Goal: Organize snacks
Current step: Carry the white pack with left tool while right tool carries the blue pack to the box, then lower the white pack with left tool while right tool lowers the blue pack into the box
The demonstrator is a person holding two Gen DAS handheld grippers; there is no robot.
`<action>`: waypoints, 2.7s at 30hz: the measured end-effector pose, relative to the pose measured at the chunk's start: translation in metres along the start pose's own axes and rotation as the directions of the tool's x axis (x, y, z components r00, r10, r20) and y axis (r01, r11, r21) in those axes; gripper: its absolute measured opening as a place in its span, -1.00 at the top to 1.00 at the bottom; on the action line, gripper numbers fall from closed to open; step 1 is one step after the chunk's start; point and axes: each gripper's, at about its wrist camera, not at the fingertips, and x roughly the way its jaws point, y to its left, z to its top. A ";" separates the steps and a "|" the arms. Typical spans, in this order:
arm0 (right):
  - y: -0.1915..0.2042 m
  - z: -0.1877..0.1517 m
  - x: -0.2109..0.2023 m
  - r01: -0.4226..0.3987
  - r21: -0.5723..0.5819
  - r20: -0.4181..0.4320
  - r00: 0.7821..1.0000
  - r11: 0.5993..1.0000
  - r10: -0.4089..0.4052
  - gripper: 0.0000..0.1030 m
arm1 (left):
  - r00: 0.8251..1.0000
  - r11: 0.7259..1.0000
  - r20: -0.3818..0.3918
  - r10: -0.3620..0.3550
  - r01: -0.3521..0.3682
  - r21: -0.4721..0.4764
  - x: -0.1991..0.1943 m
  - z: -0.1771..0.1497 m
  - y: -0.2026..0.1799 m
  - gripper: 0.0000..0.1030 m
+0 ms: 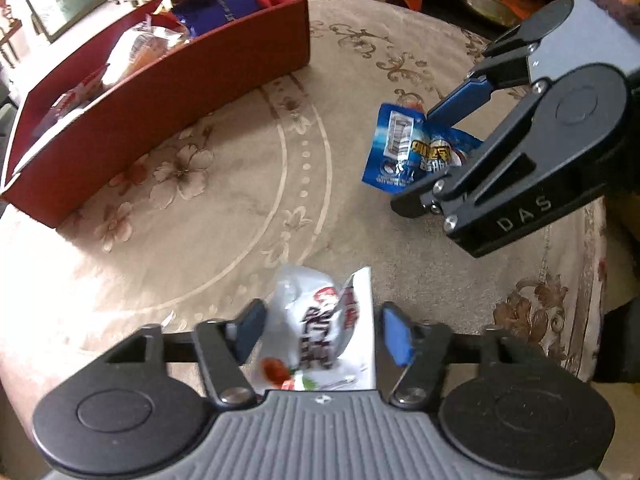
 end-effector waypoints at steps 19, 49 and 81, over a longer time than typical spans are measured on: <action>0.002 -0.002 -0.048 0.033 0.129 0.139 0.989 0.991 -0.051 -0.51 | 0.985 0.961 0.152 0.086 -0.041 -0.275 -0.035 -0.006 0.018 0.02; 0.010 0.043 -0.072 0.088 0.211 0.270 0.952 0.974 -0.144 -0.51 | 0.913 0.858 0.302 0.275 -0.091 -0.506 -0.080 0.034 0.073 0.02; -0.026 0.117 -0.066 0.061 0.297 0.363 0.916 0.953 -0.172 -0.51 | 0.856 0.808 0.339 0.391 -0.143 -0.571 -0.077 0.109 0.123 0.02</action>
